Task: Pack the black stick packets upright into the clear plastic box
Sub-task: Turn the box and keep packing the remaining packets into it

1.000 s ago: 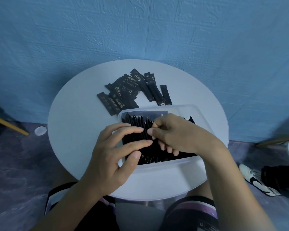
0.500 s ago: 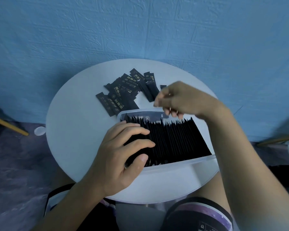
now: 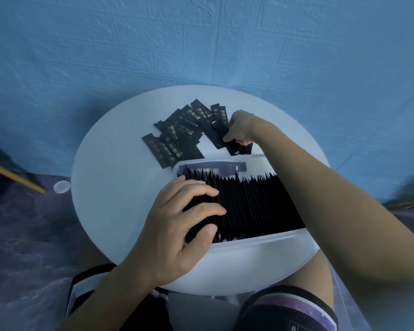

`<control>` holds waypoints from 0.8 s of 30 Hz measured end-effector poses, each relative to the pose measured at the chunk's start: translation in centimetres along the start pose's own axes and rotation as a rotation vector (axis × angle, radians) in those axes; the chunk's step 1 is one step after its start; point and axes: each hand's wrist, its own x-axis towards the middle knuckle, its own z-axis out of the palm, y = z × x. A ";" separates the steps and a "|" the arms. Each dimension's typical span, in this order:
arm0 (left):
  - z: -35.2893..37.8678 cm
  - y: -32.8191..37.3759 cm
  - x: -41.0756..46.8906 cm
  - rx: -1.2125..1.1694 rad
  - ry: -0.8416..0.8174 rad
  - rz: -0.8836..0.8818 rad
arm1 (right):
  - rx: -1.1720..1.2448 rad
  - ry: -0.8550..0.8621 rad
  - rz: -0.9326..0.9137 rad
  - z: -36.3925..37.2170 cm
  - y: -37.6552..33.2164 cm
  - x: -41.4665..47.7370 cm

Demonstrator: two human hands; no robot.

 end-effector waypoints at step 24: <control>0.1 -0.1 0.0 -0.013 0.008 0.000 | 0.691 -0.029 -0.269 -5.2 -0.2 -9.9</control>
